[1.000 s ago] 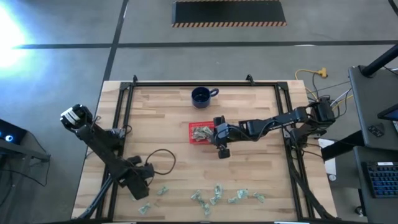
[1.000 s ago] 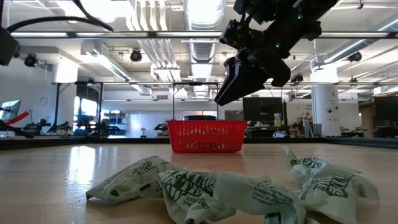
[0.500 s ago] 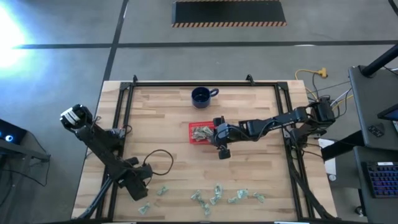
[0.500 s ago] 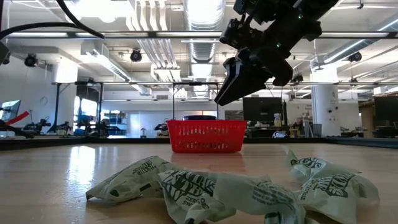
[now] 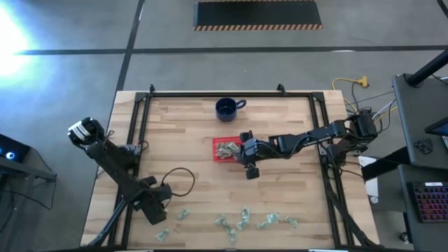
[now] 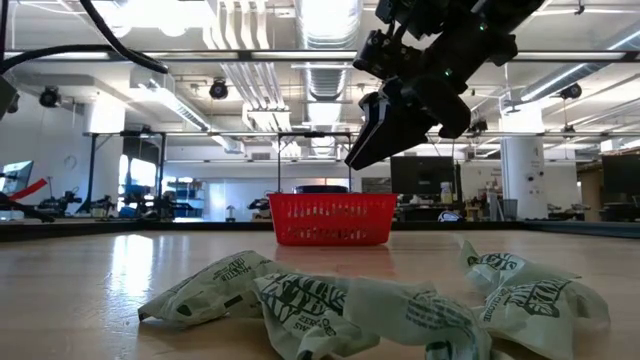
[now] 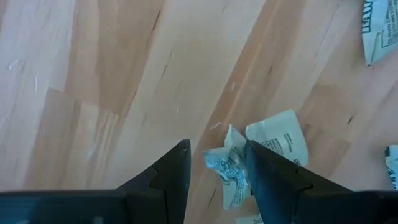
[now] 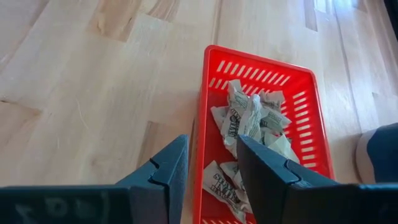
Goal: Pick and place items into bin
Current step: Put the stevia packet into the red bin
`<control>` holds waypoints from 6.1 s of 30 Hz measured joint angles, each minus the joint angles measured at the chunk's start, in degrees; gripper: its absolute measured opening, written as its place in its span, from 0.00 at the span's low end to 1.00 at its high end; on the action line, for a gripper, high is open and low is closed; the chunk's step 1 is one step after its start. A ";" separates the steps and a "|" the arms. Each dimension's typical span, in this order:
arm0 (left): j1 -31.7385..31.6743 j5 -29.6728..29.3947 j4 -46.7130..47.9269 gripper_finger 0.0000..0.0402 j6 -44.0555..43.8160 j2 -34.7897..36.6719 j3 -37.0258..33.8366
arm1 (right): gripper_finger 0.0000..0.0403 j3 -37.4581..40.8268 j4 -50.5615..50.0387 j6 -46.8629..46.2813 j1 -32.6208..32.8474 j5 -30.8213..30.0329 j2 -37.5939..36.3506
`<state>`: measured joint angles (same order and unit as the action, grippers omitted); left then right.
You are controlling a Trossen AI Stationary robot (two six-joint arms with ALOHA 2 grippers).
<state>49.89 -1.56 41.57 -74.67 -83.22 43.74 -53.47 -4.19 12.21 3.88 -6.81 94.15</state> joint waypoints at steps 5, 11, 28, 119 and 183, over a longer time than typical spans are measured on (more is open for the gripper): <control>0.00 0.02 -4.00 0.34 0.00 0.00 -1.99 | 0.32 0.02 0.00 0.00 0.00 -0.02 0.00; 0.00 0.04 -2.93 0.30 0.00 0.00 -2.05 | 0.32 0.02 0.00 0.00 0.00 -0.02 0.00; -1.72 -2.82 4.79 0.01 4.25 1.92 0.27 | 0.32 0.02 0.12 0.26 0.00 -0.13 0.00; -41.88 -22.73 -42.54 0.39 85.57 -1.11 5.36 | 0.32 0.35 -31.44 -77.54 45.63 0.89 -5.38; -41.65 -22.82 -41.88 0.39 87.02 0.82 5.43 | 0.03 0.42 -34.36 -51.85 37.49 -43.22 -5.57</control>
<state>8.23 -24.38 -0.32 12.35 -82.40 49.17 -53.06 -38.54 -39.64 41.37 -50.03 88.58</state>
